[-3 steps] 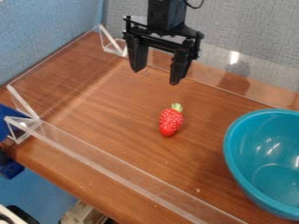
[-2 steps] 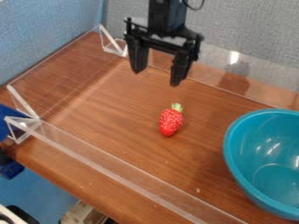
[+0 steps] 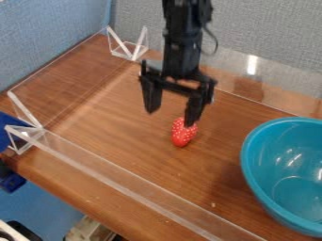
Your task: Put the strawberry in the blue bowl
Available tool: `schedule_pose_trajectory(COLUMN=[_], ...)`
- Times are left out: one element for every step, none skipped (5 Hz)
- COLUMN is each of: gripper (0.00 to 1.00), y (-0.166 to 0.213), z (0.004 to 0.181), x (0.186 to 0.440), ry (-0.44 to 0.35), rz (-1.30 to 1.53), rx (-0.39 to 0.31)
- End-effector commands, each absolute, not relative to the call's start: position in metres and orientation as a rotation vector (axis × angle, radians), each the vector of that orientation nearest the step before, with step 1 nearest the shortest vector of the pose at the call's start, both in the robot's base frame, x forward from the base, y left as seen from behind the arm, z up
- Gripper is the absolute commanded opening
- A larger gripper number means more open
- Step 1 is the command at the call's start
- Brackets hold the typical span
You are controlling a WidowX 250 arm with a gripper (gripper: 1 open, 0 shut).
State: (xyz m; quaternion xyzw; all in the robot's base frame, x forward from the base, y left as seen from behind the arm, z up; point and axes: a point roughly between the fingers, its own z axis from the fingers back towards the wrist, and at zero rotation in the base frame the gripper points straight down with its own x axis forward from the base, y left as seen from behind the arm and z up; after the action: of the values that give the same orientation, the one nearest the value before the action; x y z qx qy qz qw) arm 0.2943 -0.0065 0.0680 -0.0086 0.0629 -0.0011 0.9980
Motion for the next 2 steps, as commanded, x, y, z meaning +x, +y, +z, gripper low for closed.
schedule_pose_trajectory(gripper=[1.00,1.00], y=[-0.0136,-0.0193], z=[0.0656,0.0599], x=[0.3020,0.3019], ry=[0.077,0.077], rz=[-0.022,-0.018], rx=[-0.027,-0.025])
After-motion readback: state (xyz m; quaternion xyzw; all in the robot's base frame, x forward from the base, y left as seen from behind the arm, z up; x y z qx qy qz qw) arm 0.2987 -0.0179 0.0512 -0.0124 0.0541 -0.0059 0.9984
